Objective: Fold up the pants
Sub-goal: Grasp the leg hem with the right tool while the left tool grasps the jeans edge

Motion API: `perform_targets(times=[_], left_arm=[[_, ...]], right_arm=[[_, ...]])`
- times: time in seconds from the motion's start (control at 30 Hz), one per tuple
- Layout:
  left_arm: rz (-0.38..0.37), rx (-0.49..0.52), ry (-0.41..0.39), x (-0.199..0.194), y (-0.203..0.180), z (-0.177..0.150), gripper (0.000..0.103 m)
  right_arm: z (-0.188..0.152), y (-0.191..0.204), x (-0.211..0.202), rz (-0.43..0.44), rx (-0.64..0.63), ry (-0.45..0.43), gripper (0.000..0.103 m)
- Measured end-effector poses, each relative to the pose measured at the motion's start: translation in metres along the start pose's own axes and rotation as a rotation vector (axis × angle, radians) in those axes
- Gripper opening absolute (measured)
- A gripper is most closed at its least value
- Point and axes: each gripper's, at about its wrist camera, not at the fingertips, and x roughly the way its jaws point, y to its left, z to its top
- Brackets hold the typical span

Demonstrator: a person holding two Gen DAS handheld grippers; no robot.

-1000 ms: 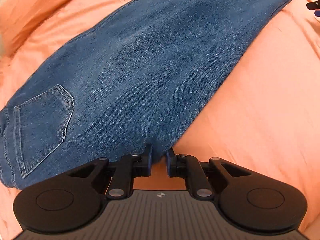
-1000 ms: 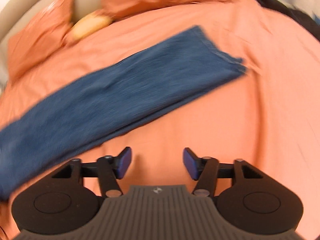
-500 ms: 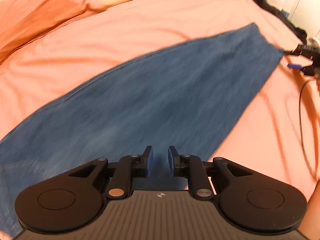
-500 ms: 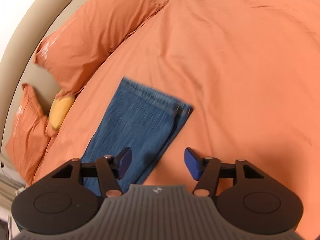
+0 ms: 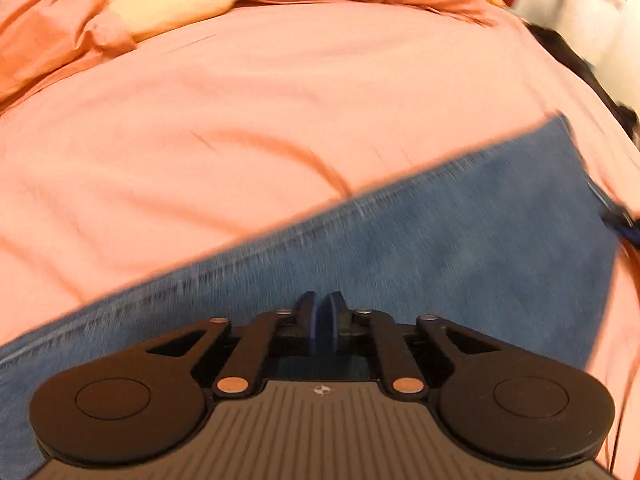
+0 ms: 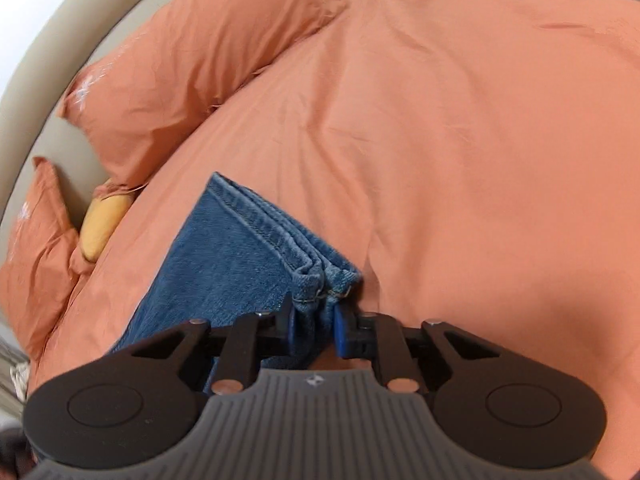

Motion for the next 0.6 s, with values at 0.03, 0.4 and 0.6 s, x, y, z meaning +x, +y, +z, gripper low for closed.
perform_targets(times=[0.03,0.4,0.6], left_arm=[[0.001,-0.009,-0.006,0.005,0.001,0.004,0.008],[0.006,-0.048,-0.001,0.015,0.0,0.019,0.006],[-0.069,-0.015,0.026,-0.013,-0.018,0.01,0.004]], right_arm=[[-0.001,0.002,-0.001,0.004,-0.035,-0.006,0.008],[-0.002,0.015,-0.001,-0.064,-0.188,-0.005,0.002],[0.002,0.027,-0.004,-0.104,-0.199,0.0,0.003]])
